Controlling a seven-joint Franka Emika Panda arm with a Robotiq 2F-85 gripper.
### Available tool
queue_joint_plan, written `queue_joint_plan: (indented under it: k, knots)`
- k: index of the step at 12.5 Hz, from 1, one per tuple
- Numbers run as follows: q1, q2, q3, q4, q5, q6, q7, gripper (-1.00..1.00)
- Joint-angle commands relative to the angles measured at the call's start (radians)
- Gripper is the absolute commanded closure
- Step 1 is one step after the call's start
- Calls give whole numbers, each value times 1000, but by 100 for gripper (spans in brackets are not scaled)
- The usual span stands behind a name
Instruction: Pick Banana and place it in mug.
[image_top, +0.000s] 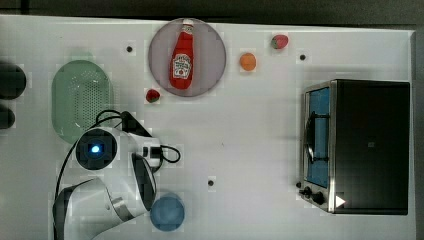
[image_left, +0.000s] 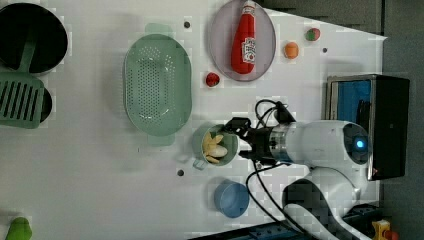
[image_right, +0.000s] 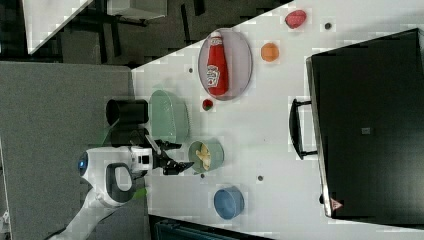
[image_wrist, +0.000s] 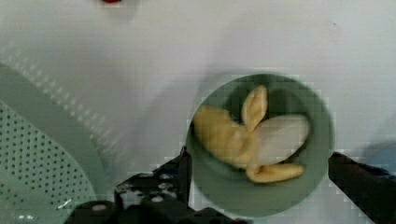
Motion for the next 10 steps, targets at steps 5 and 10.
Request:
queue_joint_plan:
  k: [5,10]
  knots:
    - [-23,-288,-193,207,10,-442,-137,-100]
    - [-29,-381,-386,363,2,-656,-252,-100]
